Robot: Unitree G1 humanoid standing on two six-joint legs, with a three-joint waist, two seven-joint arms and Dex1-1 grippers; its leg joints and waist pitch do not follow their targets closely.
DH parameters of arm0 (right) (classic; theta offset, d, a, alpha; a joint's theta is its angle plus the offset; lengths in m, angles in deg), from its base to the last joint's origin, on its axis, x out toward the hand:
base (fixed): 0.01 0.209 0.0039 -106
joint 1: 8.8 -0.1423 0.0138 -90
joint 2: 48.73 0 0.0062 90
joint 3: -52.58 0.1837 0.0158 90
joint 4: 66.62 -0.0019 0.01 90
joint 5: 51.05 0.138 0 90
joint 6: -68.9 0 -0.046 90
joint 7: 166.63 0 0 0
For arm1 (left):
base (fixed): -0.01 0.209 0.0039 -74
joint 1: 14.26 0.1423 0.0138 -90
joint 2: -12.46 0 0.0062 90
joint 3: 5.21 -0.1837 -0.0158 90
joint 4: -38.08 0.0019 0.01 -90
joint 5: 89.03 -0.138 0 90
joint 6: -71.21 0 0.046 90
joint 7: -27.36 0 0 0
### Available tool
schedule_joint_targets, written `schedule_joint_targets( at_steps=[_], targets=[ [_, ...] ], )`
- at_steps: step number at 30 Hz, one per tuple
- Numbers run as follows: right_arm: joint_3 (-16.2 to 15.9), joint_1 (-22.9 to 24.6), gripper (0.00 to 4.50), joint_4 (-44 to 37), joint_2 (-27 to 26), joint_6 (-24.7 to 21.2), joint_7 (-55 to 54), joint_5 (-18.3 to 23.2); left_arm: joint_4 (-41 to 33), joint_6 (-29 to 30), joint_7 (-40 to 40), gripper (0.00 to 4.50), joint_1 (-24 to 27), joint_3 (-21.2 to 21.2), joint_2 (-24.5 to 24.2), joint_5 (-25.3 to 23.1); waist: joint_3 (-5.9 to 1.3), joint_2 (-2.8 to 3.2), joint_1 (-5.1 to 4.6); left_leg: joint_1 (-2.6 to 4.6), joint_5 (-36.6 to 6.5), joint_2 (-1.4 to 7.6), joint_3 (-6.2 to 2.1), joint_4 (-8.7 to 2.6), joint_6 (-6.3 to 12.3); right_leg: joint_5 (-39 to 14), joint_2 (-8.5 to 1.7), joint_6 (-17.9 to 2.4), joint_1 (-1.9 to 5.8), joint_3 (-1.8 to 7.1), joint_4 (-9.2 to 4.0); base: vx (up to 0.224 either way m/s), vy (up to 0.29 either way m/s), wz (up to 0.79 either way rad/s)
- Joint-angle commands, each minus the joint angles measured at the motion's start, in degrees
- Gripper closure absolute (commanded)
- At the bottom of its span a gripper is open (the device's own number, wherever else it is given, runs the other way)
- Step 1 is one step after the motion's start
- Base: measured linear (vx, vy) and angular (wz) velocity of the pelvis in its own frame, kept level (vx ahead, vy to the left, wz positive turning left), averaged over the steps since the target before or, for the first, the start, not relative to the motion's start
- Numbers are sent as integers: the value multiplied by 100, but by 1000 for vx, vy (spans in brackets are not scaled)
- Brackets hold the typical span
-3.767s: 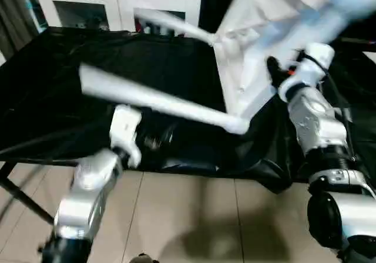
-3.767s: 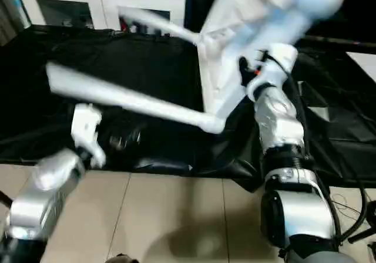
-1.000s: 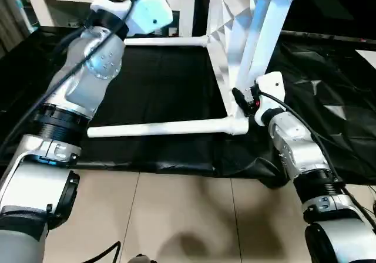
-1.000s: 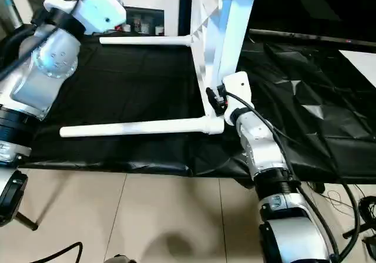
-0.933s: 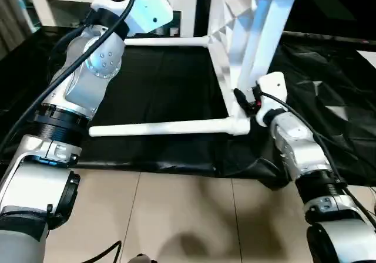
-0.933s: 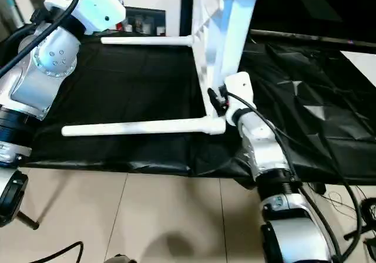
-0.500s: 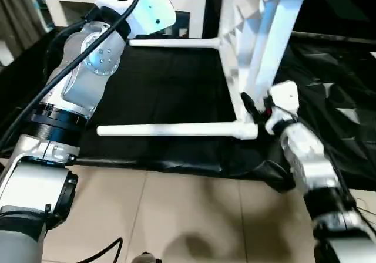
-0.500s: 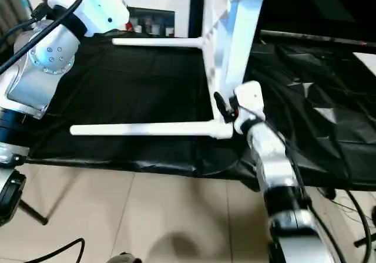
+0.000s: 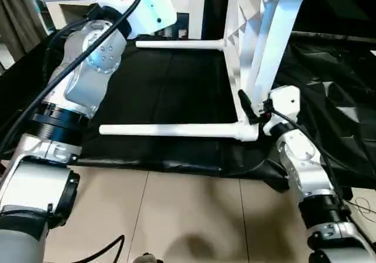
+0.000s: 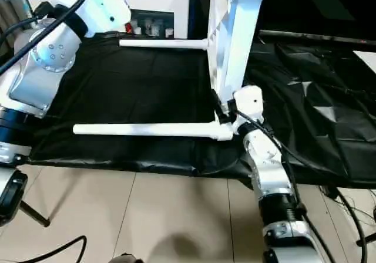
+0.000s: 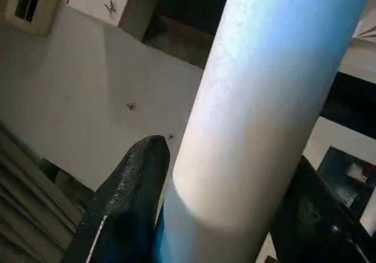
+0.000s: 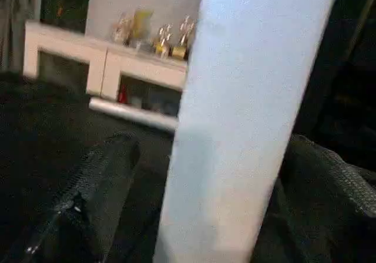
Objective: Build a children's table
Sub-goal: Flip table
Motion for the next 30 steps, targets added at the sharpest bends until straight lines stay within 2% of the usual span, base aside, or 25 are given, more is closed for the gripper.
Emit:
schedule_joint_targets(
  at_steps=[1,6,11,12,13,15,17,20,22,23,24,25,27,29,30],
  targets=[
    [-55,159,58,-468,-80,672,90,70,248,265,-245,226,139,-188,302,196,-384,-19,-52,195,-1565,264,-172,-436,-114,-874,-319,-1027,125,143,-440,0,0,0],
    [-43,569,58,-907,-159,1103,219,218,252,469,-339,226,131,-172,363,186,-351,-19,-52,206,-1950,272,-192,-476,-87,-1441,-328,-869,93,149,-514,0,0,0],
    [17,785,58,-1136,-158,1225,267,339,240,577,-417,226,151,-170,379,197,-343,-15,-60,214,-2116,273,-205,-496,-105,-1727,-322,-797,63,157,-550,0,0,0],
    [1,843,58,-1188,-141,1193,375,419,224,606,-445,226,155,-162,388,211,-344,-12,-62,197,-2114,274,-215,-506,-97,-1700,-323,-791,82,152,-546,0,0,0],
    [-108,996,58,-1343,-68,912,800,706,187,654,-490,226,170,-121,399,267,-342,-13,-67,197,-2142,272,-214,-504,-74,-1681,-316,-795,83,152,-546,0,0,0],
    [-212,1097,58,-1424,18,717,1081,830,165,748,-550,226,181,-63,435,360,-341,5,-52,197,-2135,286,-218,-504,-24,-1578,-326,-822,83,161,-547,0,0,0],
    [-455,1280,58,-1515,208,209,1645,1042,181,952,-647,226,186,106,540,566,-340,-14,-57,168,-1981,272,-208,-497,54,-1404,-315,-892,126,151,-542,0,0,0],
    [-503,1337,58,-1490,274,-341,1868,1212,210,1240,-607,226,144,346,693,791,-334,-10,-46,169,-1967,272,-204,-487,106,-1587,-332,-938,113,154,-569,0,0,0],
    [-507,1327,58,-1450,305,-464,1857,1151,218,1383,-591,226,132,430,744,854,-330,-28,-35,156,-1965,267,-211,-492,90,-1816,-346,-906,111,148,-581,0,0,0],
    [-505,1324,58,-1432,318,-673,1858,1160,223,1525,-572,226,116,534,805,941,-323,-28,-36,172,-1980,262,-205,-487,85,-1976,-346,-870,95,151,-595,0,0,0],
    [-530,1317,58,-1372,361,-1036,1838,1111,234,1745,-532,226,74,707,893,1073,-325,-2,-19,186,-1976,260,-203,-480,95,-2096,-345,-842,79,157,-608,0,0,0],
    [-547,1311,58,-1330,393,-1320,1783,1073,234,1926,-521,226,41,861,979,1204,-322,-11,-25,182,-1941,255,-200,-482,102,-2119,-342,-843,85,156,-615,0,0,0],
    [-553,1312,58,-1315,421,-1780,1745,1164,214,2164,-494,226,-24,1114,1110,1382,-341,-15,-9,163,-1815,248,-199,-472,126,-2110,-350,-822,96,150,-611,0,0,0],
    [-473,1290,58,-1286,360,-2155,1606,1324,186,2319,-448,225,-83,1310,1197,1519,-347,-53,2,133,-1656,209,-190,-450,220,-2246,-378,-755,111,134,-632,0,0,0],
    [-444,1283,58,-1283,341,-2283,1584,1387,169,2372,-423,225,-101,1389,1236,1567,-363,-43,14,131,-1466,200,-186,-437,293,-2197,-398,-761,118,135,-630,0,0,0]
  ],
)
